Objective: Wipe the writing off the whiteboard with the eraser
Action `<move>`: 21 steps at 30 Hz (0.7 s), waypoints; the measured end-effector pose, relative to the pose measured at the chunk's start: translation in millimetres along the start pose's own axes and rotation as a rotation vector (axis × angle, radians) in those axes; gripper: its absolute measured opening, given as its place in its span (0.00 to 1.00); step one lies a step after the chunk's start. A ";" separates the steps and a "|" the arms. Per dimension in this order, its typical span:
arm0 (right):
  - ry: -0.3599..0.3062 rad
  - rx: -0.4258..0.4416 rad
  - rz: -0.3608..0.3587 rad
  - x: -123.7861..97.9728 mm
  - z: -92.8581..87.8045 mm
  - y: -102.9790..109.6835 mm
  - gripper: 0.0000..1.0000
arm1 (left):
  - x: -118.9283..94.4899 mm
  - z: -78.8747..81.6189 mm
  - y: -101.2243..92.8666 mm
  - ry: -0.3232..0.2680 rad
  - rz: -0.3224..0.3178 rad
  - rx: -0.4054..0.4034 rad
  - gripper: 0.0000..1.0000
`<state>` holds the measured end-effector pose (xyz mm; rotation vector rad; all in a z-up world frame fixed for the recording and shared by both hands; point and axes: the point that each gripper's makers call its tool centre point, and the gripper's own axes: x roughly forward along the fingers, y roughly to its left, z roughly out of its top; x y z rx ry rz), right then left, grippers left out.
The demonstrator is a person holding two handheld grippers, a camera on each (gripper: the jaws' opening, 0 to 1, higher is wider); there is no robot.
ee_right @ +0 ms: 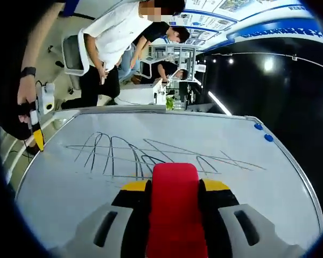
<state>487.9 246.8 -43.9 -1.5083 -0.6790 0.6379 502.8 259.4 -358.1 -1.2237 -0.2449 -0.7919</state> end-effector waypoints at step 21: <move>0.008 -0.082 0.165 -5.6 14.8 156.4 0.37 | 0.3 -0.5 -1.2 0.007 0.016 -0.011 0.18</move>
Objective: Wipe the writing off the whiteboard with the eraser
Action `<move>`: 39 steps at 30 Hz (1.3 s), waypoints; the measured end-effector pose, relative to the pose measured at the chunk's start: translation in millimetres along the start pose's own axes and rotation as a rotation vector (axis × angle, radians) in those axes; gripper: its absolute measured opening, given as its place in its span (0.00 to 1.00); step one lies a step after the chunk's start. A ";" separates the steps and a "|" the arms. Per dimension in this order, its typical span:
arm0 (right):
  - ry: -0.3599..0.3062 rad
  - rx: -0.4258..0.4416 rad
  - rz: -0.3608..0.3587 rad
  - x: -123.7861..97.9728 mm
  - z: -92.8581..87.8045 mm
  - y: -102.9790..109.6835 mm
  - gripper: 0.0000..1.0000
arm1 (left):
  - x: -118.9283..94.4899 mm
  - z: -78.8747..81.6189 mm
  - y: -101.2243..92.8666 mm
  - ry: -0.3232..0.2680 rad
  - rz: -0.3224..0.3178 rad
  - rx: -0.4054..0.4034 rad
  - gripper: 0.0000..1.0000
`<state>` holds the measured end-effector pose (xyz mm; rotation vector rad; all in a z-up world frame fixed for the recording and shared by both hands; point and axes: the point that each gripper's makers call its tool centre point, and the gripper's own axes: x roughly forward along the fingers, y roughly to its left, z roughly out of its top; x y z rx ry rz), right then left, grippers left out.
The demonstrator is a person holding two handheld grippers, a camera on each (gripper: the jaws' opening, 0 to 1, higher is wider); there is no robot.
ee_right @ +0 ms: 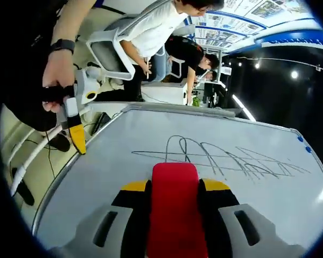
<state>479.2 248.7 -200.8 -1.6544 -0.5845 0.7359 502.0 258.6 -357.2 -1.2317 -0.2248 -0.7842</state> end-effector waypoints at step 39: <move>0.031 0.010 0.020 10.0 -0.6 79.3 0.38 | -11.6 6.2 24.7 -0.002 -0.008 0.083 0.32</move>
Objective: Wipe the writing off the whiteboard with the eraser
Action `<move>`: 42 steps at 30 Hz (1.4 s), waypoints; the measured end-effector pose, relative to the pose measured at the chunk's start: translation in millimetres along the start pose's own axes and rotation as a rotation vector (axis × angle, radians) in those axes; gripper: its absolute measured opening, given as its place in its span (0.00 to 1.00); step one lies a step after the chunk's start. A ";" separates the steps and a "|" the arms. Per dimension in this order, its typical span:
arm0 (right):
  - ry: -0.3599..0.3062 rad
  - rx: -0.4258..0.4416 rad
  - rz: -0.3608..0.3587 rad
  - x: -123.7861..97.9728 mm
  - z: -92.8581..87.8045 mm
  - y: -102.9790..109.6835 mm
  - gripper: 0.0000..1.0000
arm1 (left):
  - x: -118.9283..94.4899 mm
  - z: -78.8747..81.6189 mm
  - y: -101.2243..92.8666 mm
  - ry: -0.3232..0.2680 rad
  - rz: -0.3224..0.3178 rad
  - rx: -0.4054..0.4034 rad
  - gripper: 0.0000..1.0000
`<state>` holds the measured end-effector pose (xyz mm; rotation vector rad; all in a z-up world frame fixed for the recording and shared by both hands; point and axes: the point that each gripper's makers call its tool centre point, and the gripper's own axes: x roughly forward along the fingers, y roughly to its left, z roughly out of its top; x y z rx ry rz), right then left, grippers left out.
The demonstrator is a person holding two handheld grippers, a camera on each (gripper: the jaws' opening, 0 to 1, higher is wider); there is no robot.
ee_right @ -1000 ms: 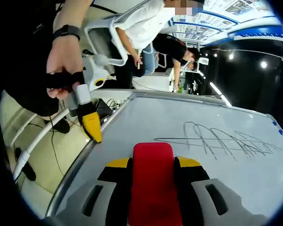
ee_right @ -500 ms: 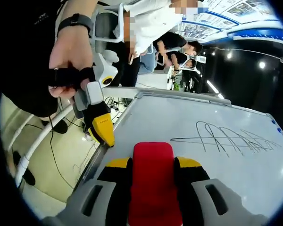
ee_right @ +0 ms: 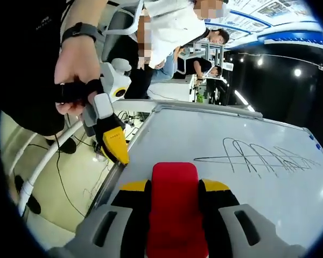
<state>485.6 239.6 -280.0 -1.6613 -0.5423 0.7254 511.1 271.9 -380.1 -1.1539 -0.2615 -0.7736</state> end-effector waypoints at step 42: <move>-0.024 -0.022 0.019 10.1 8.9 1.0 0.38 | -31.9 133.1 17.4 -0.400 -0.072 -0.029 0.21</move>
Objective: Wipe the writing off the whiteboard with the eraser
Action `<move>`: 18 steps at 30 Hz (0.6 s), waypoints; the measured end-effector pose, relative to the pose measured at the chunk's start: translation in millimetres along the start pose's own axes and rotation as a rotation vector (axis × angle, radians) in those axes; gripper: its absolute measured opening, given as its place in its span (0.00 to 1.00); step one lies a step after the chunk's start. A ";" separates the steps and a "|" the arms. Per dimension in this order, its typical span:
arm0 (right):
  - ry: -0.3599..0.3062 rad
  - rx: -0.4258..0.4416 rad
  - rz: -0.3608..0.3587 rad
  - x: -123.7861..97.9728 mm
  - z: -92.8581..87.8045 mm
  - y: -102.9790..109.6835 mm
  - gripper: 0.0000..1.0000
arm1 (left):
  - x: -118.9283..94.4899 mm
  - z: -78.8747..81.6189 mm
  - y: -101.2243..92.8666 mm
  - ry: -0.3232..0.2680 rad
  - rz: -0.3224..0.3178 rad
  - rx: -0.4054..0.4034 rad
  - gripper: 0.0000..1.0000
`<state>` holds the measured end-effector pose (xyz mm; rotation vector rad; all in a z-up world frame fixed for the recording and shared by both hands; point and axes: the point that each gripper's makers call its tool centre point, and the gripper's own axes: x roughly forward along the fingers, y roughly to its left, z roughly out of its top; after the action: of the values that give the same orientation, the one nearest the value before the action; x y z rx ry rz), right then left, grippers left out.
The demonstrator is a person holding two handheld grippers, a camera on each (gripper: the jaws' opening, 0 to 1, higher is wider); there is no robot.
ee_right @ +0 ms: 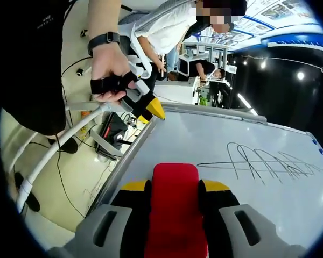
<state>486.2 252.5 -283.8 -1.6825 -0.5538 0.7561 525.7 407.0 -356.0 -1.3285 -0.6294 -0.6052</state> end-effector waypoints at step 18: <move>-0.044 0.033 0.031 18.0 14.0 -20.4 0.38 | -1.3 -2.0 -2.8 -0.003 0.007 -0.006 0.21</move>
<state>488.9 279.4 -269.5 -1.6502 -0.5438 0.8225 522.9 404.6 -355.3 -1.3370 -0.6257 -0.5999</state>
